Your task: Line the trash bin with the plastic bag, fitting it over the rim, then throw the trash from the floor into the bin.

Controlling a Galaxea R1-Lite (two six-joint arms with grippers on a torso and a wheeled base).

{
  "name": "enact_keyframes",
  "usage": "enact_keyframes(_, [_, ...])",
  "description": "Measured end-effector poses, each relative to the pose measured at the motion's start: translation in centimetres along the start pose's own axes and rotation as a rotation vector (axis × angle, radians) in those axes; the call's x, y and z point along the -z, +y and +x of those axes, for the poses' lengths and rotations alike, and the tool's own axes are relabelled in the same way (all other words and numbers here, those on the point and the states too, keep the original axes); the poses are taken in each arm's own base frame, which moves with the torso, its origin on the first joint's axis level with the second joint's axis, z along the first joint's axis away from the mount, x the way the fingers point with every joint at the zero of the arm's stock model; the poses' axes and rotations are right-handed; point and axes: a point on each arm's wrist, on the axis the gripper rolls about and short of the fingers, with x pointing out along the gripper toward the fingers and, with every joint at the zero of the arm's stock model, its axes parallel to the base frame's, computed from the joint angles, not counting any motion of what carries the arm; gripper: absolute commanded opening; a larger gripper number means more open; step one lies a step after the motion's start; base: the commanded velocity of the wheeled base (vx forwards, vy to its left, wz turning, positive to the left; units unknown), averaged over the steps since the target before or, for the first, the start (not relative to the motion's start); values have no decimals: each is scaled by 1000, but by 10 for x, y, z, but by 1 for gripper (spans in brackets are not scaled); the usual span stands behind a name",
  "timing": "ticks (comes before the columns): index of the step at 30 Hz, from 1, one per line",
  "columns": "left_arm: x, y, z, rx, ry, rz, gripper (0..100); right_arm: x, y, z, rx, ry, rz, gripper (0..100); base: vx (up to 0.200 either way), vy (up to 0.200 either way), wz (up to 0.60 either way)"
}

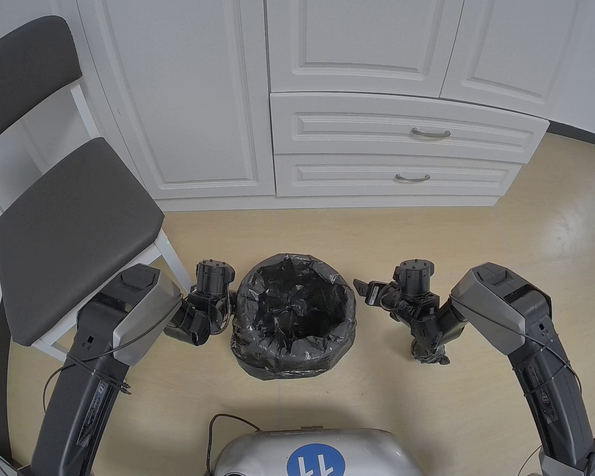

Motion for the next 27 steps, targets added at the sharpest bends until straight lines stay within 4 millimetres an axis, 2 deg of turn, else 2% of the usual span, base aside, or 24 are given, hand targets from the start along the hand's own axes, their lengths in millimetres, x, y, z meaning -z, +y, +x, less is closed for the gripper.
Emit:
enact_keyframes(14, [11,-3,-1,54,40,125,100,-3,0,-1,13,-7,0,100,0,0,0])
enact_keyframes(27, [4,-31,-10,166,46,176,100,-11,0,-3,15,-20,3,100,0,0,0])
